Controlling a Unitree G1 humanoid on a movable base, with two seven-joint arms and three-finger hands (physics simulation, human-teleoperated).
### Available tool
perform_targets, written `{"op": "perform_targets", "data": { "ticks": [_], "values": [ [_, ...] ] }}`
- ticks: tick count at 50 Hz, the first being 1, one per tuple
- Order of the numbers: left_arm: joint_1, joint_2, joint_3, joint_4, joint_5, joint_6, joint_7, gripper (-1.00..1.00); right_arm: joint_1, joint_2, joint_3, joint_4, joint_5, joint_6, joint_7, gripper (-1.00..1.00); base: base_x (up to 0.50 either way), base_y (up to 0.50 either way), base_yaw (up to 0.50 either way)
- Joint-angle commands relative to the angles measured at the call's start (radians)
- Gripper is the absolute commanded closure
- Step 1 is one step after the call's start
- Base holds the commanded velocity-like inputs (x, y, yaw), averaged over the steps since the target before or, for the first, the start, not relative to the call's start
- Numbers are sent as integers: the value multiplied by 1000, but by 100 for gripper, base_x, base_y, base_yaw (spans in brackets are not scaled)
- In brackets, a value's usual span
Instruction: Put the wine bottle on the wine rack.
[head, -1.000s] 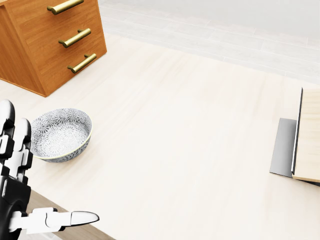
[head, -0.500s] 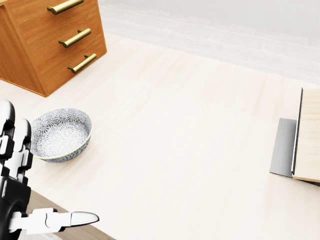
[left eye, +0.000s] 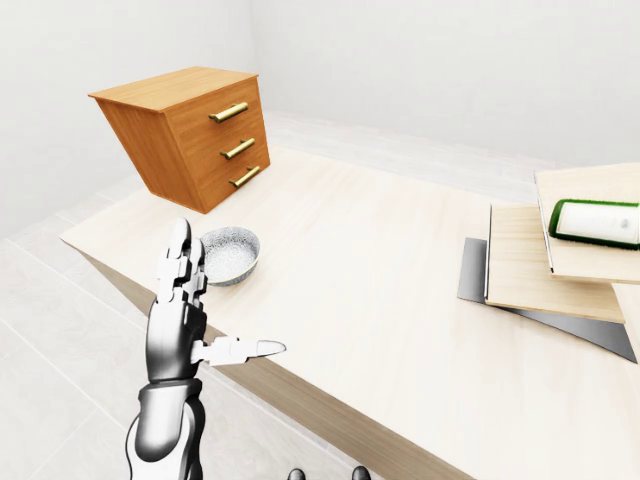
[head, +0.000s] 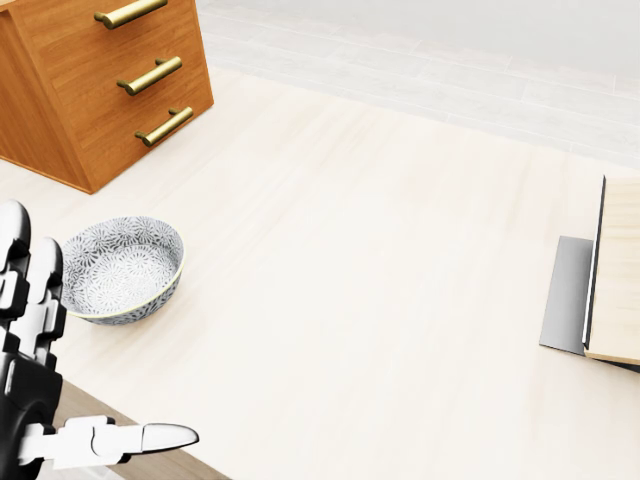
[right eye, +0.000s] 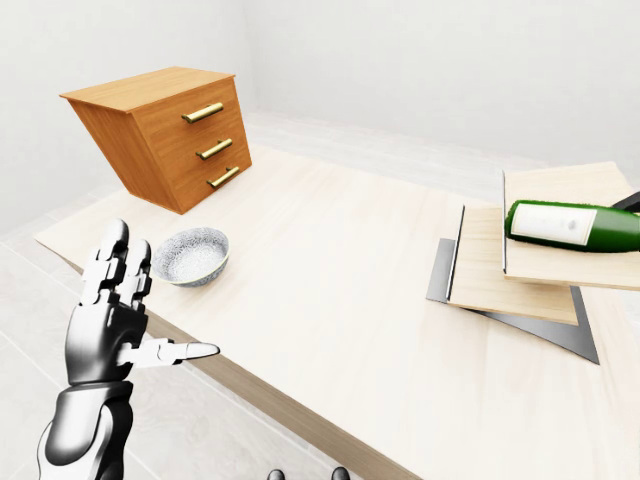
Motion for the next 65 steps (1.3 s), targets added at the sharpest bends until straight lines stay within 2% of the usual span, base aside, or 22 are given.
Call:
{"op": "perform_targets", "data": {
  "ticks": [1,28,44,54,65],
  "values": [
    [-2,0,-2,4,2,0,1,-100,24,-4,-8,5,2,0,6,-100,0,0,0],
    [0,1,-4,-4,2,0,3,-100,80,-32,-32,-6,12,0,20,-100,0,0,0],
    [-1,1,-1,-5,1,0,0,-100,161,-86,-94,-73,55,0,13,-100,0,0,0],
    [-3,1,-11,-33,7,0,0,-100,243,-148,-195,-192,116,0,-34,-100,0,0,0],
    [2,1,-15,-60,7,0,-2,-100,319,-165,-346,-415,163,0,-129,-100,0,0,0]
  ]
}}
